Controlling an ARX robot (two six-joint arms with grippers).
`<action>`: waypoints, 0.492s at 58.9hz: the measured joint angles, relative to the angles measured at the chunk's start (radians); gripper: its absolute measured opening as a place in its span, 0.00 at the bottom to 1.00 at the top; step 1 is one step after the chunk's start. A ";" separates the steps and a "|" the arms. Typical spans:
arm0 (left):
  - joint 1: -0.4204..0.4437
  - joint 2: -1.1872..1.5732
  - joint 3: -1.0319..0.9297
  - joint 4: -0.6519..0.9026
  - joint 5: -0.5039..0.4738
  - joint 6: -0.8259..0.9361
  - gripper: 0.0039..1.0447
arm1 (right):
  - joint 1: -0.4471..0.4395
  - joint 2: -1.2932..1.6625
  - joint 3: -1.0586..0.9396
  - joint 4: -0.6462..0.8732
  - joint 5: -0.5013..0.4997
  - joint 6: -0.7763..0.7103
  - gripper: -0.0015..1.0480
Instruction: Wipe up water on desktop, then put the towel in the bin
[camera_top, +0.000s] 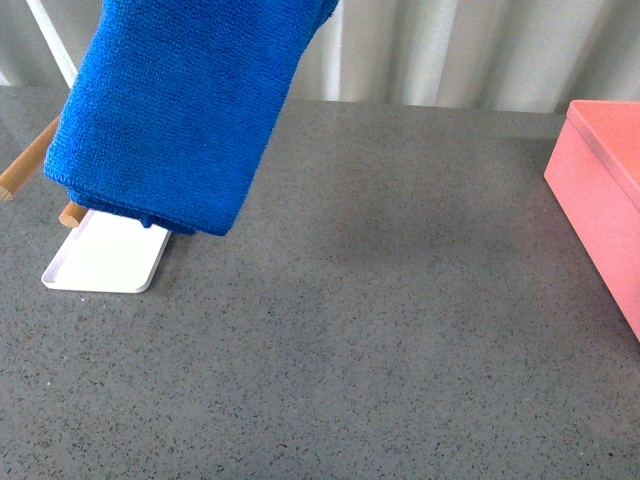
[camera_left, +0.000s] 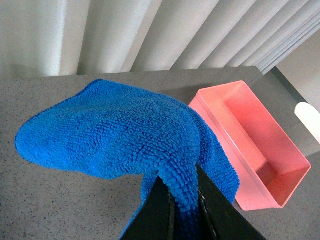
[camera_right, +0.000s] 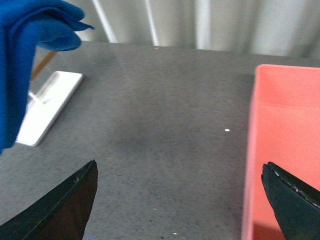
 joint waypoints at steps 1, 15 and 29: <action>0.000 0.000 0.000 0.000 0.000 0.000 0.04 | 0.008 0.029 0.019 0.003 -0.029 -0.003 0.93; -0.002 0.000 0.000 0.000 0.000 0.000 0.04 | 0.188 0.363 0.190 0.192 -0.241 -0.005 0.93; -0.002 0.000 0.000 0.000 0.000 0.000 0.04 | 0.312 0.601 0.280 0.378 -0.278 0.064 0.93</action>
